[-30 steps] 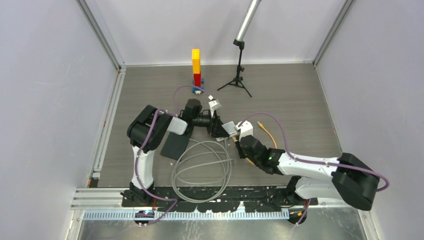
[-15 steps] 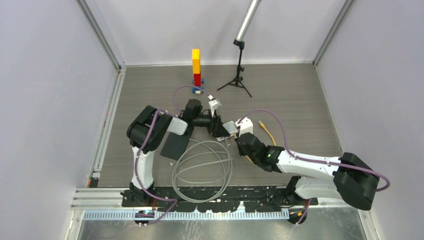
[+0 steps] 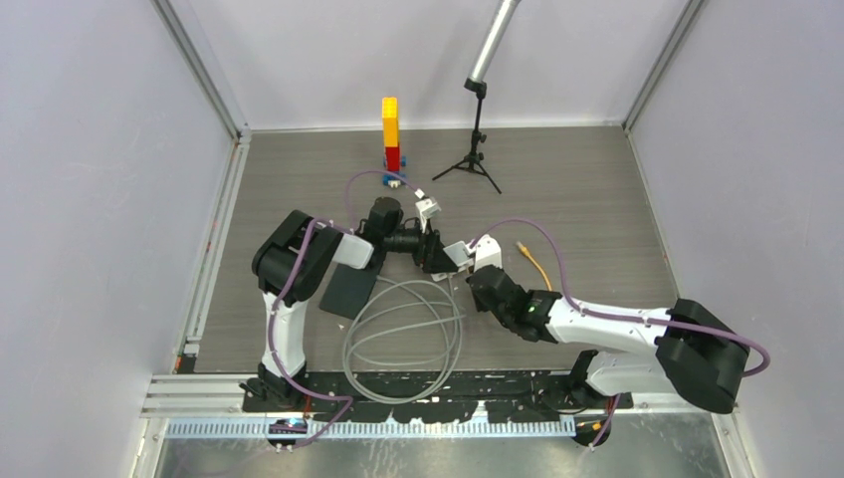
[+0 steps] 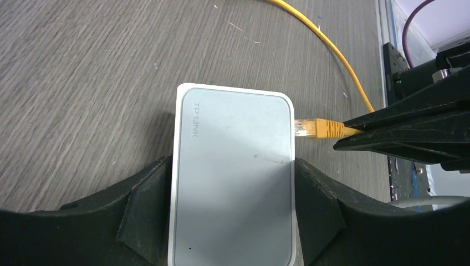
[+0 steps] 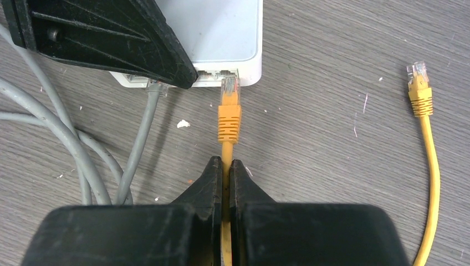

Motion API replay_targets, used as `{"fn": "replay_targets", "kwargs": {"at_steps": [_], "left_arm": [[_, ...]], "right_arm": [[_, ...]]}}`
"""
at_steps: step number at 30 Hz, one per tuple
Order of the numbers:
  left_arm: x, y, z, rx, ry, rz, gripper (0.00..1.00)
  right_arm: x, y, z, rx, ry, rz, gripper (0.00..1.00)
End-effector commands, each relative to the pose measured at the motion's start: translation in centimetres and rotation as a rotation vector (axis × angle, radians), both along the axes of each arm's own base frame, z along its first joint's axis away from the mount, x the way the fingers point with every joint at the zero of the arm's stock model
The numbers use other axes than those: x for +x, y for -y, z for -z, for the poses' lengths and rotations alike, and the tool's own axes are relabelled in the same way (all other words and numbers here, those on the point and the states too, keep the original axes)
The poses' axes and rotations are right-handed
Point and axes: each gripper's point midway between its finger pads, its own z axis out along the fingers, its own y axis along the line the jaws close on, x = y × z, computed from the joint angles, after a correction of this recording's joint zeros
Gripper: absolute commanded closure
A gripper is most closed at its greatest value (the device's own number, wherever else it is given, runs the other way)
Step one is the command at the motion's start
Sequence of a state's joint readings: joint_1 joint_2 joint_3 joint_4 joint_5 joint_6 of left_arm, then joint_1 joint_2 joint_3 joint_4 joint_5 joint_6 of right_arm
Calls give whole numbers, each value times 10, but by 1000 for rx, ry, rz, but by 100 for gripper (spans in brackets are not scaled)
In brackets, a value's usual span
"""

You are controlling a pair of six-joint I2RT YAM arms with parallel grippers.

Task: Insert the plug into the switch port
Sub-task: Insert the connector into the switch port.

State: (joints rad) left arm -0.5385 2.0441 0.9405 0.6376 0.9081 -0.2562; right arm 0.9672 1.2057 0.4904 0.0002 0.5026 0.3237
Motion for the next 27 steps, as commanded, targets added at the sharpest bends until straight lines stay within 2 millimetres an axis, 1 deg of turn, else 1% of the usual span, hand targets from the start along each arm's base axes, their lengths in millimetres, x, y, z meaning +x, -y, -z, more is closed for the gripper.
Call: {"fn": "replay_targets", "kwargs": {"at_steps": [1, 3, 9, 16, 27], "left_arm": [[-12, -16, 40, 133, -130, -60, 96], [-12, -16, 41, 135, -128, -60, 100], [-12, -16, 41, 137, -127, -59, 100], [-13, -16, 43, 140, -130, -51, 100], [-15, -16, 47, 150, -134, -40, 100]], "right_arm": [[15, -20, -27, 82, 65, 4, 100], [15, -21, -28, 84, 71, 1, 99], [18, -22, -35, 89, 91, 3, 100], [20, -23, -35, 79, 95, 0, 100], [24, -23, -43, 70, 113, -1, 100]]}}
